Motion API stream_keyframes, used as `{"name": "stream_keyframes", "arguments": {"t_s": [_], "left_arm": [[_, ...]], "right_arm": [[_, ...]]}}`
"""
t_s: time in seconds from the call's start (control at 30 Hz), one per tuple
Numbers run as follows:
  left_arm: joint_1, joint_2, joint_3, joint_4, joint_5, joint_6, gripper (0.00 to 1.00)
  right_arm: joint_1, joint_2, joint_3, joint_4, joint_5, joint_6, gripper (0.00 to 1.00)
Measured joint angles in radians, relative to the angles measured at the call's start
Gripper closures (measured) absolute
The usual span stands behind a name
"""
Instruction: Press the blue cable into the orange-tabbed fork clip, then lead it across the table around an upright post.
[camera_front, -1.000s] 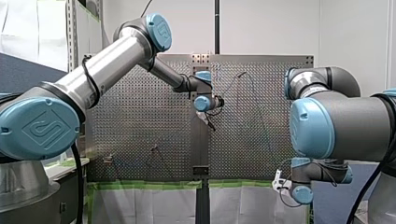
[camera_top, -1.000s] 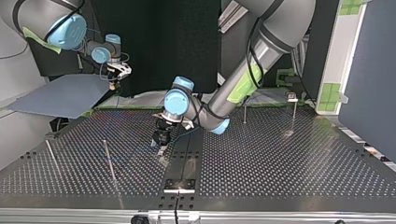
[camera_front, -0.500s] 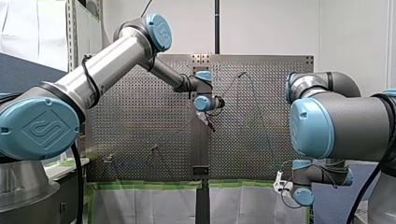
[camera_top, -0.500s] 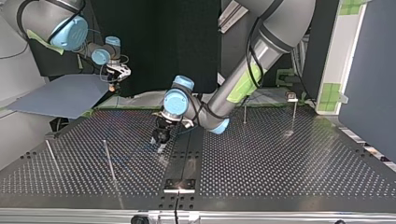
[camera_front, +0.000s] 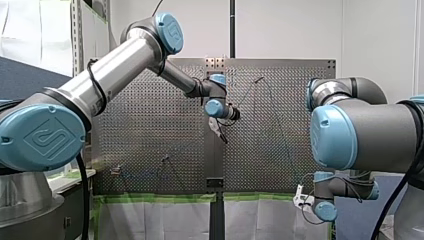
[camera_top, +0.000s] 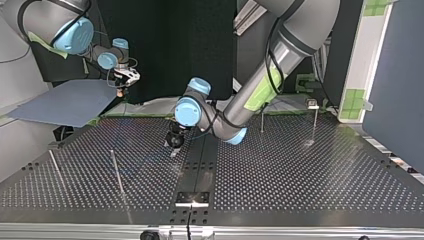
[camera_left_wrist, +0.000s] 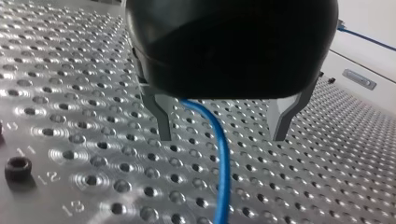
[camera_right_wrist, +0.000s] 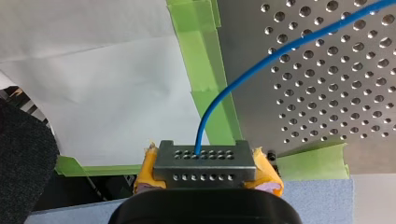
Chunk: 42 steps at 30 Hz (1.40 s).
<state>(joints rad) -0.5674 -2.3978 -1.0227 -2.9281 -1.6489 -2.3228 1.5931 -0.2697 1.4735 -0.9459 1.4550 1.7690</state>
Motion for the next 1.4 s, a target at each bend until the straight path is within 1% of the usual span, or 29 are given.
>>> {"name": "stream_keyframes", "arguments": {"t_s": [0.13,0.2,0.27,0.4,0.5,0.67,0.87,1.03,1.13,1.27,1.4], "left_arm": [[0.000,0.001,0.000,-0.040,0.001,-0.026,0.00],[0.000,0.004,0.000,-0.063,0.001,-0.027,0.00],[0.000,0.008,0.000,-0.084,0.000,-0.017,0.00],[0.004,0.018,0.000,-0.132,-0.002,0.021,0.00],[0.006,0.028,0.000,-0.163,-0.002,0.036,0.00],[0.007,0.043,0.000,-0.210,-0.001,0.041,0.00],[0.008,0.047,0.000,-0.277,0.009,0.041,0.00],[0.012,0.047,0.000,-0.332,0.048,0.038,0.00],[0.017,0.047,0.000,-0.357,0.076,0.028,0.00],[0.023,0.053,0.000,-0.368,0.115,0.016,0.00],[0.033,0.080,0.000,-0.370,0.162,0.007,0.00]], "right_arm": [[-0.001,0.000,0.000,0.003,-0.003,0.000,1.00],[-0.001,0.000,0.000,0.003,-0.005,0.000,1.00],[-0.002,0.000,0.000,0.004,-0.006,0.000,1.00],[-0.002,0.001,0.000,0.002,-0.010,0.002,1.00],[-0.002,0.002,0.000,0.001,-0.015,0.003,1.00],[-0.003,0.012,0.000,-0.003,-0.020,0.005,1.00],[-0.004,0.019,0.000,-0.005,-0.022,0.005,1.00],[-0.005,0.020,0.000,-0.003,-0.023,0.005,1.00],[-0.006,0.020,0.000,-0.002,-0.023,0.005,1.00],[-0.006,0.021,0.000,0.000,-0.024,0.005,1.00],[-0.006,0.021,0.000,0.001,-0.026,0.005,1.00]]}}
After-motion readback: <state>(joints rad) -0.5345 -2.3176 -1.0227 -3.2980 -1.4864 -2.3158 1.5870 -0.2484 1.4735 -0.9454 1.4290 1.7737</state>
